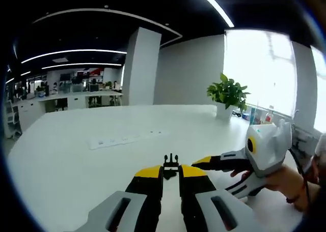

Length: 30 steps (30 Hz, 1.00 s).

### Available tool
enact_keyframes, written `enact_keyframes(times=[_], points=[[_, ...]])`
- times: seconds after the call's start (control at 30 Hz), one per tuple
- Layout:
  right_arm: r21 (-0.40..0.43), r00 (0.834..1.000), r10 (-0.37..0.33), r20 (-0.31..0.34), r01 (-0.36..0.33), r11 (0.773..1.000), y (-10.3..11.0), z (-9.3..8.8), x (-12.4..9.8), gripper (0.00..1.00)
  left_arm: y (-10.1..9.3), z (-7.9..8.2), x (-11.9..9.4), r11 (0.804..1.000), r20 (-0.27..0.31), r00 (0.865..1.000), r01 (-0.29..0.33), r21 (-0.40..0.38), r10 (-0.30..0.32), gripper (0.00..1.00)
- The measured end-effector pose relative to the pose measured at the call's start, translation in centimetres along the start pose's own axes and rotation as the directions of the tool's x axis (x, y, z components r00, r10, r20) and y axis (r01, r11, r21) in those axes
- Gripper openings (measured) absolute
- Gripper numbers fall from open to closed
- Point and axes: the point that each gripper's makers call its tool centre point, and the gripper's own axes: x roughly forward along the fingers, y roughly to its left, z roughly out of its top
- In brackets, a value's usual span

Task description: Snap the two parts of the plastic buckle together until the buckle closes and remains connected.

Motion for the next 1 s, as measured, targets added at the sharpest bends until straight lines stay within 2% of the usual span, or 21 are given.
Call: enact_keyframes(times=[0.27, 0.6, 0.77, 1.0], points=[[0.004, 1.0, 0.003, 0.002, -0.003, 1.0, 0.0, 0.0, 0.0, 0.68, 0.1, 1.1, -1.3, 1.0, 0.031, 0.999, -0.016, 0.015, 0.015, 0.1], [0.004, 1.0, 0.003, 0.003, -0.003, 1.0, 0.0, 0.0, 0.0, 0.68, 0.3, 0.8, -0.9, 1.0, 0.024, 1.0, 0.006, -0.03, -0.006, 0.1], [0.008, 1.0, 0.003, 0.005, -0.003, 1.0, 0.0, 0.0, 0.1, 0.68, 0.4, 0.8, -0.8, 1.0, 0.022, 1.0, 0.0, -0.02, 0.0, 0.1], [-0.002, 1.0, 0.004, 0.004, -0.004, 1.0, 0.0, 0.1, 0.2, 0.67, 0.1, 0.8, -0.9, 0.999, 0.027, 0.999, 0.019, -0.044, -0.017, 0.1]])
